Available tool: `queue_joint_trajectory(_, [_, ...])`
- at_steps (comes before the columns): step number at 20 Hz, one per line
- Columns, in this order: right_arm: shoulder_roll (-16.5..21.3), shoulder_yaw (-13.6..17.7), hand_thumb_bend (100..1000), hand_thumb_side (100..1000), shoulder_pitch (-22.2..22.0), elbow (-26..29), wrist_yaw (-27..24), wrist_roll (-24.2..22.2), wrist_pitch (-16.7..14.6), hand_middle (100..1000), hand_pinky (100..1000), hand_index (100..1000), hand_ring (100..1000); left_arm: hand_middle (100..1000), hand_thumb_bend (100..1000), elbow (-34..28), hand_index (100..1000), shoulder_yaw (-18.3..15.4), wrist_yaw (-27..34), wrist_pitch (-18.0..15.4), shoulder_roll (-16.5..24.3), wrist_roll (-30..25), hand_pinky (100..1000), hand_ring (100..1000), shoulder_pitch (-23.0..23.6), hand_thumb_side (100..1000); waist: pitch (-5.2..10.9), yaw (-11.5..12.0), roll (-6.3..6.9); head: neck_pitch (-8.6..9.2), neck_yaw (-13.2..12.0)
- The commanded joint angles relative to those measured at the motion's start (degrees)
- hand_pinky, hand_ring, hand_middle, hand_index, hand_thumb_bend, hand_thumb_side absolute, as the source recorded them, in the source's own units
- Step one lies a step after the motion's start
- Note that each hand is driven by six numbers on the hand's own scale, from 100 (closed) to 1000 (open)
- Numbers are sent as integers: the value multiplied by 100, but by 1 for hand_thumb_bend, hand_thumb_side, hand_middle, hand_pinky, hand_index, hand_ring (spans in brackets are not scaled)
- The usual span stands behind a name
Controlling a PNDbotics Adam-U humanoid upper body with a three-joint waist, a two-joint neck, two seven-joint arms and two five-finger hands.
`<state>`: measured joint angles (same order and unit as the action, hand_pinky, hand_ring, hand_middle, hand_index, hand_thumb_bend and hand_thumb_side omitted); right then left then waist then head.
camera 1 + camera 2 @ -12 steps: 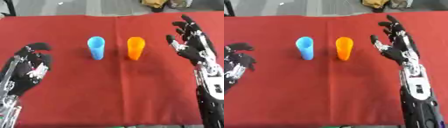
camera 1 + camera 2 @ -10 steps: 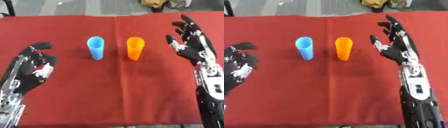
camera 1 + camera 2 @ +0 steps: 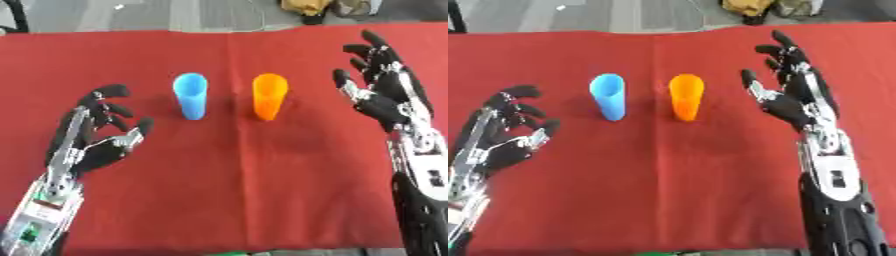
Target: Pour the contents of one cup into another cup.
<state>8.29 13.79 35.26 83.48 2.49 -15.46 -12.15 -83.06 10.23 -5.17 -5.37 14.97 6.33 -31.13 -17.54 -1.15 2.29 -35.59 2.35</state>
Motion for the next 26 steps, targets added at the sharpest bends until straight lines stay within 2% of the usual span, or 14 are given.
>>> queue_joint_trajectory(1, [30, -20, 325, 172, 67, 149, -10, -12, 5, 776, 1000, 984, 1000, 725, 545, 398, 820, 39, -120, -69, -23, 162, 475, 591, -280, 249, 85, -15, -21, 61, -35])
queue_joint_trajectory(9, [-18, -49, 319, 176, 82, 150, -33, -49, -13, 775, 1000, 984, 1000, 726, 532, 1354, 823, 34, -175, -314, -161, 303, 468, 583, -920, 262, 24, -111, -73, 140, -76])
queue_joint_trajectory(16, [-50, -74, 315, 179, 122, 154, -49, -74, -31, 774, 1000, 984, 1000, 724, 536, 1744, 827, 82, -141, -438, -117, 161, 473, 581, -1379, 268, -58, -225, -93, 215, -131])
queue_joint_trajectory(26, [-84, -103, 310, 184, 166, 152, -64, -109, -49, 774, 1000, 985, 1000, 720, 534, 2139, 827, 115, -170, -445, -104, -88, 464, 571, -1718, 284, -147, -336, -105, 280, -176])
